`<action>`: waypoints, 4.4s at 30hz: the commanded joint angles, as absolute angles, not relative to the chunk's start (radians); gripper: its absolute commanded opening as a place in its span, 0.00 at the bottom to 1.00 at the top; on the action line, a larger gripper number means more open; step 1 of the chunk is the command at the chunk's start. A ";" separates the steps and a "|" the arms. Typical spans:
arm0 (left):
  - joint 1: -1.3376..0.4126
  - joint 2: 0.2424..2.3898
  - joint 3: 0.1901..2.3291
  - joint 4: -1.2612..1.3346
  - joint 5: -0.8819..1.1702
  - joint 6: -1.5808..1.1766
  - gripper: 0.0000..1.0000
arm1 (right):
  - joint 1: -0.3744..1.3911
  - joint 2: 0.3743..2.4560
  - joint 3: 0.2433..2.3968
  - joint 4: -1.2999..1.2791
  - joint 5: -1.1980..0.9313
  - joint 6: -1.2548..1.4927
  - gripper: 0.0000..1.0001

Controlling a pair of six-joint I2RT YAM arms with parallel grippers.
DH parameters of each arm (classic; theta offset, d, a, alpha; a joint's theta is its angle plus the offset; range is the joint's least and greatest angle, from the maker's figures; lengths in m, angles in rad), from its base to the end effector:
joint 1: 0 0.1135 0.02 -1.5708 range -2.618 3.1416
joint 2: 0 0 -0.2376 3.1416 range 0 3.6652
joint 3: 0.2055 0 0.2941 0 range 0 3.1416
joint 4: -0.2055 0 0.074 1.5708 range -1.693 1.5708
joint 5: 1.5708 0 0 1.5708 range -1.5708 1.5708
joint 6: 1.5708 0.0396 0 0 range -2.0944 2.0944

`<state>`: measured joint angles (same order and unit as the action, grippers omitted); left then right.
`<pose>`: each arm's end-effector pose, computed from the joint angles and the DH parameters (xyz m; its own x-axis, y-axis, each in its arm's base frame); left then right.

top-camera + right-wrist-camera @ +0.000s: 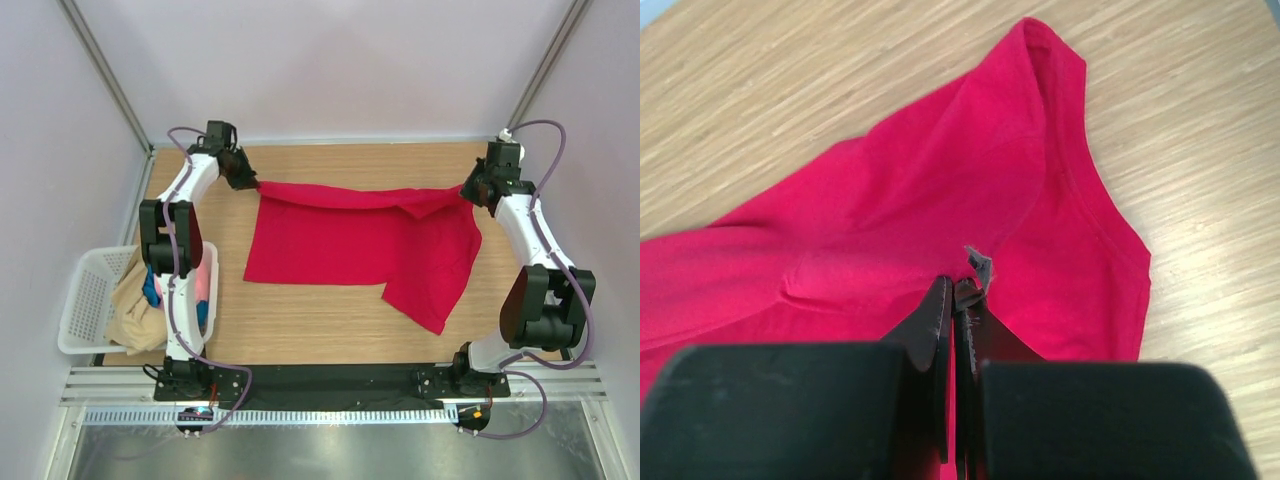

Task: Fold and stack the t-shirts
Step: Fold the tshirt

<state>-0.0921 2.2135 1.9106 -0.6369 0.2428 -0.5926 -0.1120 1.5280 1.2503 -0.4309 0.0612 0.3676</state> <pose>0.5184 -0.0574 0.1843 -0.7957 -0.4709 -0.3809 -0.2578 0.8324 -0.4905 0.3867 -0.0459 0.2558 -0.5468 0.4225 -0.7229 0.3796 0.8946 0.2357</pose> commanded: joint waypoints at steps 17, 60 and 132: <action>-0.081 2.192 1.813 -0.695 0.250 -0.578 0.00 | -0.141 1.632 1.293 -0.500 0.026 0.350 0.01; -0.061 2.361 2.118 -0.485 0.351 -0.776 0.00 | -0.184 2.099 1.961 -0.302 -0.083 0.430 0.01; -0.074 2.157 1.887 -0.756 0.299 -0.624 0.43 | -0.229 2.003 1.788 -0.850 0.068 0.299 0.54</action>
<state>-0.0673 2.2791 1.8923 -0.8421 0.3050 -0.6014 -0.2249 1.9934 1.6947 -0.8448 0.0341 0.3302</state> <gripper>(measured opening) 0.426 0.521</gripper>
